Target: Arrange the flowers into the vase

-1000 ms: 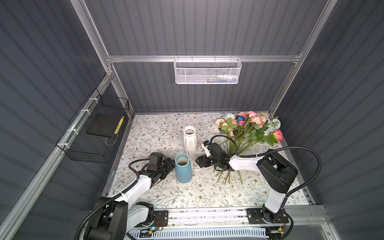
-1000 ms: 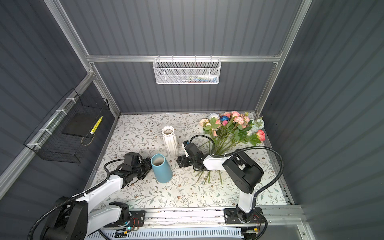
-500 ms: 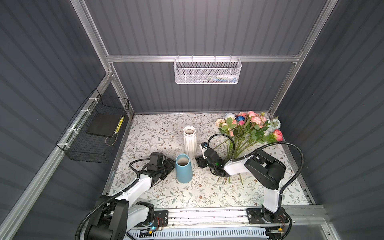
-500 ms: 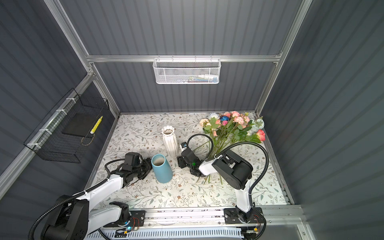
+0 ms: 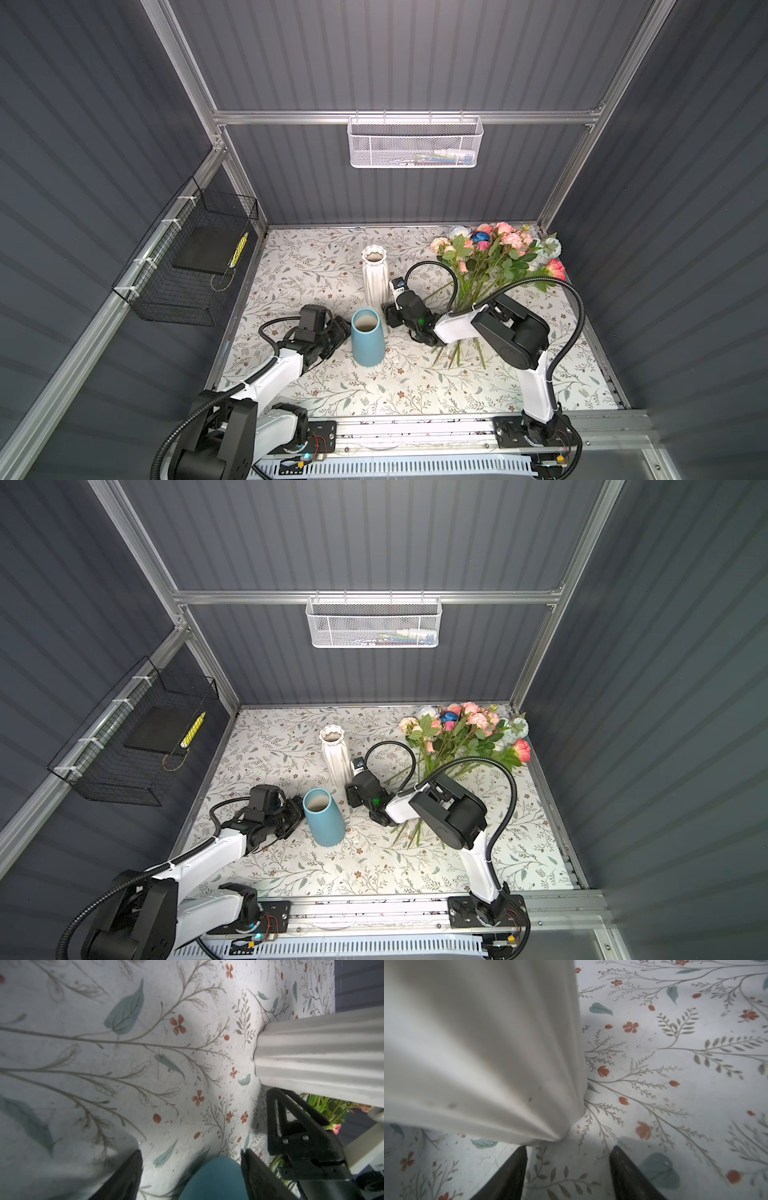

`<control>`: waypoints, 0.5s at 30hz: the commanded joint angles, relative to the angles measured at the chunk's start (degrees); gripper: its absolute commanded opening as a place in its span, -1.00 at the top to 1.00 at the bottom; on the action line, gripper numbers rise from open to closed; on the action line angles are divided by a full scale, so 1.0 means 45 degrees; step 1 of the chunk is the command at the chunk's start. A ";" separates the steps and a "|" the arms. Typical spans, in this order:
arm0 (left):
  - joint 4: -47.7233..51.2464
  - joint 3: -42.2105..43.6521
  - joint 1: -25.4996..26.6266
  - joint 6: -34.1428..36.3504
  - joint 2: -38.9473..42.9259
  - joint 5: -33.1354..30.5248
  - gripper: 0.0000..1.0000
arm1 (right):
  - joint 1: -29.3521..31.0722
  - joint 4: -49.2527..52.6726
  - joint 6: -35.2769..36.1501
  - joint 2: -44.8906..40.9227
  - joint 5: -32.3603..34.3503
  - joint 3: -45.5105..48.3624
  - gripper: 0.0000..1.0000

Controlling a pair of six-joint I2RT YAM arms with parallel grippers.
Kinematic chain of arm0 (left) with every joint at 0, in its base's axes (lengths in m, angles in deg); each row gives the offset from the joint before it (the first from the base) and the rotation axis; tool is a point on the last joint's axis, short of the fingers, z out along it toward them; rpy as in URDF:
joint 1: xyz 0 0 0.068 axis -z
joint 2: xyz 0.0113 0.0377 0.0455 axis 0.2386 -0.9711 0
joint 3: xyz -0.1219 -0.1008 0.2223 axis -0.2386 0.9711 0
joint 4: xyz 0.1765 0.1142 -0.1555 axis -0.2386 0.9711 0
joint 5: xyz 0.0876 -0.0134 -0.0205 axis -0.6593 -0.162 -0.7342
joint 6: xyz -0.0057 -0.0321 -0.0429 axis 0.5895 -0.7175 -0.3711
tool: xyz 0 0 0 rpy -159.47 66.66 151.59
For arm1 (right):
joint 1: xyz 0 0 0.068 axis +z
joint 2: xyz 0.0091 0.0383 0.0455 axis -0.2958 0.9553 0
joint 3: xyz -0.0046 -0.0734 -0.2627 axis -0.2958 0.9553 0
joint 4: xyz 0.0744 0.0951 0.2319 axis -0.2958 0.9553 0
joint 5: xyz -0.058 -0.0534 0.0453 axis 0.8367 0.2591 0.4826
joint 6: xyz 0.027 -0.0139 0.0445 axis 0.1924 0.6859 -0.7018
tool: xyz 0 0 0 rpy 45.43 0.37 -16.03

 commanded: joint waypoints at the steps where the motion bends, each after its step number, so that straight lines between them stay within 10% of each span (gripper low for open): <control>1: 0.0313 0.0009 0.0099 0.0411 -0.0080 0.0504 -0.53 | -0.0253 0.1203 -0.0140 0.0638 -0.0021 -0.0790 -0.30; 10: 0.0160 0.0127 0.0099 0.0348 -0.0069 0.0602 -0.54 | -0.0530 0.3582 -0.0745 0.1431 -0.0306 -0.3080 -0.07; 15: -0.0033 0.0260 0.0099 0.0109 -0.0053 0.0794 -0.53 | -0.0542 0.3057 -0.1258 0.0949 -0.0259 -0.2356 -0.35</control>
